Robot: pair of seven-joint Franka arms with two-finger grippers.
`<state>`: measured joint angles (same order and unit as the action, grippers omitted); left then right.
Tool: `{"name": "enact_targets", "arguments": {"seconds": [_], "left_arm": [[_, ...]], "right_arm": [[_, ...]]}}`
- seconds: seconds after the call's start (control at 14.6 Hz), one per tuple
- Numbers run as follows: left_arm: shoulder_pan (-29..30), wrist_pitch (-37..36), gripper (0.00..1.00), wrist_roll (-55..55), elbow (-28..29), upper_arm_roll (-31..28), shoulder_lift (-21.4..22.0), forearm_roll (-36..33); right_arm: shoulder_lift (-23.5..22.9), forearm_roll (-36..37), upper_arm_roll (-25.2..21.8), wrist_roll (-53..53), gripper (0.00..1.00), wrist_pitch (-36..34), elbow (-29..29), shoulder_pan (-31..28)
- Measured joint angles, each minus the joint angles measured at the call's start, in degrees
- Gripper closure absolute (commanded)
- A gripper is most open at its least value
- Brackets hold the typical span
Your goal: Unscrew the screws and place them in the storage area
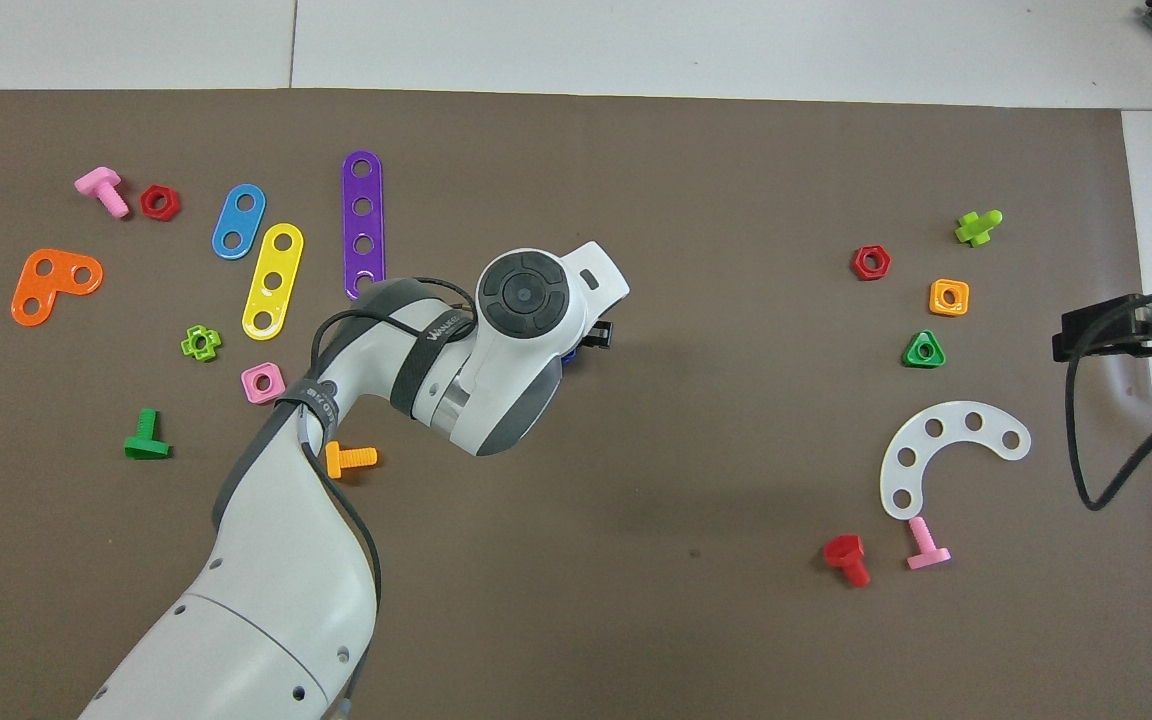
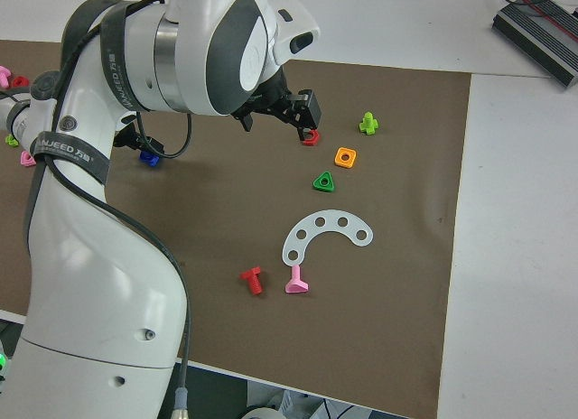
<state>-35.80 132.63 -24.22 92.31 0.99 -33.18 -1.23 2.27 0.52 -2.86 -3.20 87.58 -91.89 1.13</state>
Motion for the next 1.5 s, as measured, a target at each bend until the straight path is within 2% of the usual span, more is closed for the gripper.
{"name": "enact_targets", "arguments": {"seconds": [0.27, 0.68, 1.5], "left_arm": [[-0.01, -1.94, 0.22, 0.12, -0.37, 0.0, 0.0, -0.08], [-0.04, -6.24, 0.31, 0.16, -2.11, 0.01, 0.0, -0.09], [-0.06, -6.31, 0.54, 0.15, -2.76, 0.04, 0.0, -0.09]], "right_arm": [[0.0, 0.0, 0.0, 0.0, 0.0, 0.0, 0.0, 0.0], [0.0, 0.0, 0.0, 0.0, 0.0, 0.0, 0.0, 0.0], [0.0, 0.0, 0.0, 0.0, 0.0, 0.0, 0.0, 0.0]]}}
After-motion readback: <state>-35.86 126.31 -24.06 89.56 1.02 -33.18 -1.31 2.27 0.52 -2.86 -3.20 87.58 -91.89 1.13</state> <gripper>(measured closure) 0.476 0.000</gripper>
